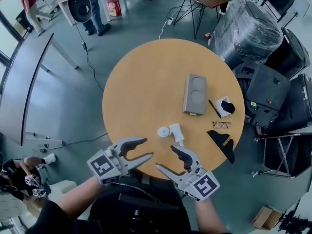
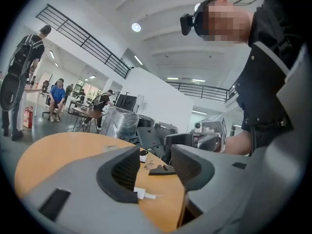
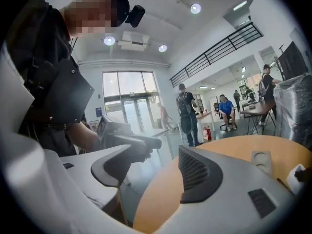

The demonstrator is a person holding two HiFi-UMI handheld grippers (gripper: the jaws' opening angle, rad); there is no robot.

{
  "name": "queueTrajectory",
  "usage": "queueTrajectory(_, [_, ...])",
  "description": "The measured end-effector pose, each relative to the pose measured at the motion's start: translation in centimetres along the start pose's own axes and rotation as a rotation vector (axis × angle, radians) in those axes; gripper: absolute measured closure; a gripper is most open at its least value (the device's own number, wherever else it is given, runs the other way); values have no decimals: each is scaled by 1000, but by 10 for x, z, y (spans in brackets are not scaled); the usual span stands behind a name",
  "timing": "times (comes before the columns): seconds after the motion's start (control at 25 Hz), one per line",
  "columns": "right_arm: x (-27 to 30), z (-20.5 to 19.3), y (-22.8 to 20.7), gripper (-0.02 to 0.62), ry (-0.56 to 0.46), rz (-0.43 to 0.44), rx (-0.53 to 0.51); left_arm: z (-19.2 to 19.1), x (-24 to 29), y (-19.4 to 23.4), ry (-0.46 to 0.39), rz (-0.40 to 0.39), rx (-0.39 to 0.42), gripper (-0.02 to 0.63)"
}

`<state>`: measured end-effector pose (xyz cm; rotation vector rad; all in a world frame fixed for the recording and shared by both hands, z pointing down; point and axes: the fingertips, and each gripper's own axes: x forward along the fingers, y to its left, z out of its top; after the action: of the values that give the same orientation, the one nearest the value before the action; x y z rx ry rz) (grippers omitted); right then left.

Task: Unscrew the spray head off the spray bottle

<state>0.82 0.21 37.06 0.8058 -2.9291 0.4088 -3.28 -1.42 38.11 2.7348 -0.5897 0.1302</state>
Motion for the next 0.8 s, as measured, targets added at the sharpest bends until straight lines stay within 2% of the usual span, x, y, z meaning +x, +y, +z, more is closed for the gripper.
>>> queueTrajectory(0.04, [-3,8,2,292,-15,-5,-13,5,-2,-3,3,-1,7,376])
queueTrajectory(0.12, [-8,24,6,299,-45,-15,-32,19,-5,-10,2,-5,29,377])
queueTrajectory(0.24, [-10,51,11,299,-80,-22,-49,43,-13,-20,-8,-19,61,416])
queueTrajectory(0.36, [-11,75,17,340,-117,-31,-85,68,-19,-28,-51,-39,90,454])
queueTrajectory(0.52, [-15,95,29,377,-156,-41,-109,86,-27,-43,-90,-61,84,506])
queueTrajectory(0.64, [-17,104,44,478,-161,-29,-127,98,-31,-56,-108,-73,112,558])
queueTrajectory(0.68, [-17,105,51,559,-153,-16,-138,99,-32,-58,-104,-72,114,572])
queueTrajectory(0.72, [-18,106,57,584,-144,-4,-148,98,-33,-60,-95,-71,116,593])
queueTrajectory(0.8, [-19,106,64,584,-136,10,-156,95,-34,-64,-76,-73,128,601])
